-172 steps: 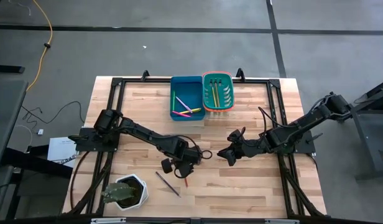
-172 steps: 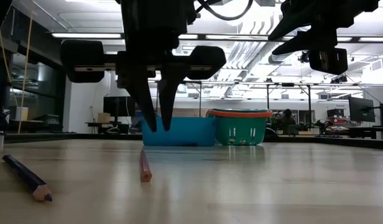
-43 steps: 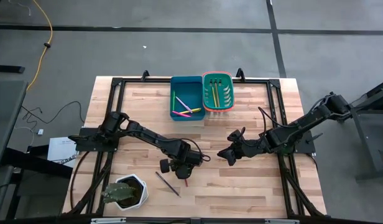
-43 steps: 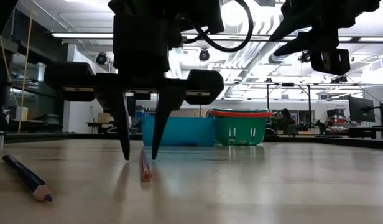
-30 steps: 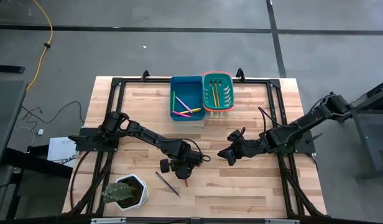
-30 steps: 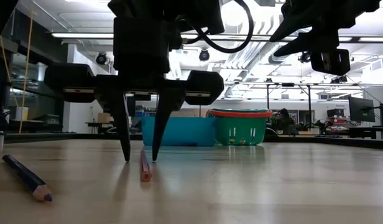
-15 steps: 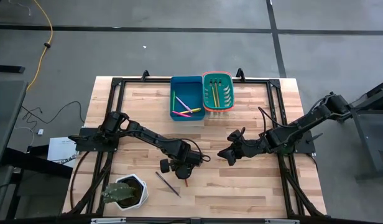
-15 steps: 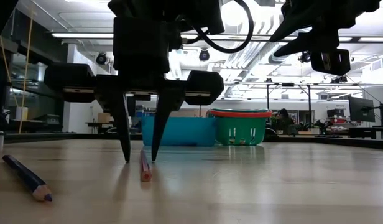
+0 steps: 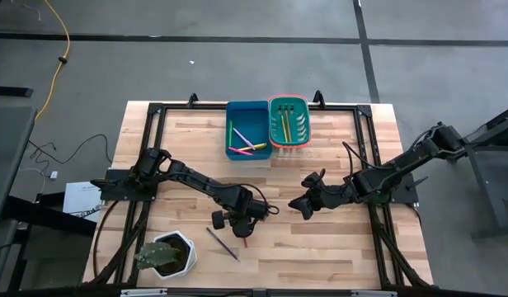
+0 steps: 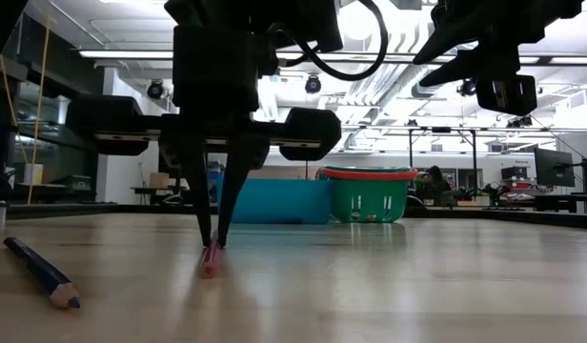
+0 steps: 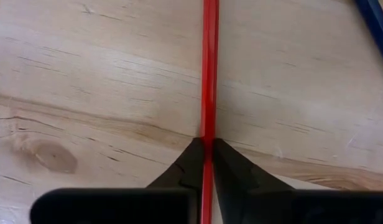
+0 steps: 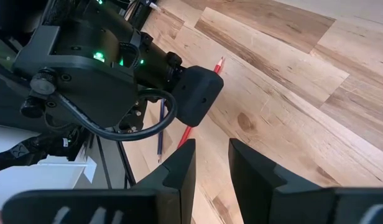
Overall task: Sort pens & pencils
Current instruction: Put the red pencil into the green bin
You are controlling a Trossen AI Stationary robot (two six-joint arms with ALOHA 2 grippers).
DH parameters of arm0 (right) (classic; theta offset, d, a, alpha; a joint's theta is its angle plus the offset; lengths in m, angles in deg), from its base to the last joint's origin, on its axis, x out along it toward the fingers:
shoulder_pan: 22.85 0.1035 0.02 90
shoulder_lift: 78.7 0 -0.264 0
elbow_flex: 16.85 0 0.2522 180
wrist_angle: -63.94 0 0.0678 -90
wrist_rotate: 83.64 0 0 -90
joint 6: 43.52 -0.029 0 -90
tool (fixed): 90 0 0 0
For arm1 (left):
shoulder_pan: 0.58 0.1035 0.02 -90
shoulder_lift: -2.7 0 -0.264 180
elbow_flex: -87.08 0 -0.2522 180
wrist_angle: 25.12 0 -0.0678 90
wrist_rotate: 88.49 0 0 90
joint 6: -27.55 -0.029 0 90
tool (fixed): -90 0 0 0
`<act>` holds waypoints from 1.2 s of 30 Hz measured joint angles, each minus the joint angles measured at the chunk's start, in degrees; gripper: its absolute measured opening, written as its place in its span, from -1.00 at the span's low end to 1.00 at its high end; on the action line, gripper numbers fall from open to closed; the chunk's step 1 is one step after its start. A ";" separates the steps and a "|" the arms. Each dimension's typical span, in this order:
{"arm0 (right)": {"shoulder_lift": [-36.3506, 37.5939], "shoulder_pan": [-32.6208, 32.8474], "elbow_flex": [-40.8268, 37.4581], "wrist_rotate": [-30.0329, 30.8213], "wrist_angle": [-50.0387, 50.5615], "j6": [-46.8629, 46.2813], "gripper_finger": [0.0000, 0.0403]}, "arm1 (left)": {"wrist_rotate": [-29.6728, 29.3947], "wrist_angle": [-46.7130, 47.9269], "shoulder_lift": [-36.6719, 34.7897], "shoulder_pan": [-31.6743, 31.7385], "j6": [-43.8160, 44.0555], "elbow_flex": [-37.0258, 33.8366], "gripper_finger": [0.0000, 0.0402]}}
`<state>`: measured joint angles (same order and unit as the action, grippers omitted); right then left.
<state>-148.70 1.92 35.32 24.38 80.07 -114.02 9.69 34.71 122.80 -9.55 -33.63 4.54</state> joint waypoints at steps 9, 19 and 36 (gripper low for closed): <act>0.00 0.01 0.00 0.00 0.00 0.00 -0.57 | -0.80 0.24 -0.04 0.00 0.15 0.00 -0.92; 0.00 0.00 0.00 0.00 0.00 0.00 -0.57 | -1.96 1.37 -0.67 -0.04 1.46 -0.03 -0.92; 0.00 -0.02 0.00 0.00 -0.14 -0.02 -0.57 | -4.19 0.66 -7.54 0.47 1.74 0.02 -0.92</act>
<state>-148.70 1.90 35.32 24.38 79.93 -114.04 5.50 35.36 115.25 -9.08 -31.89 4.56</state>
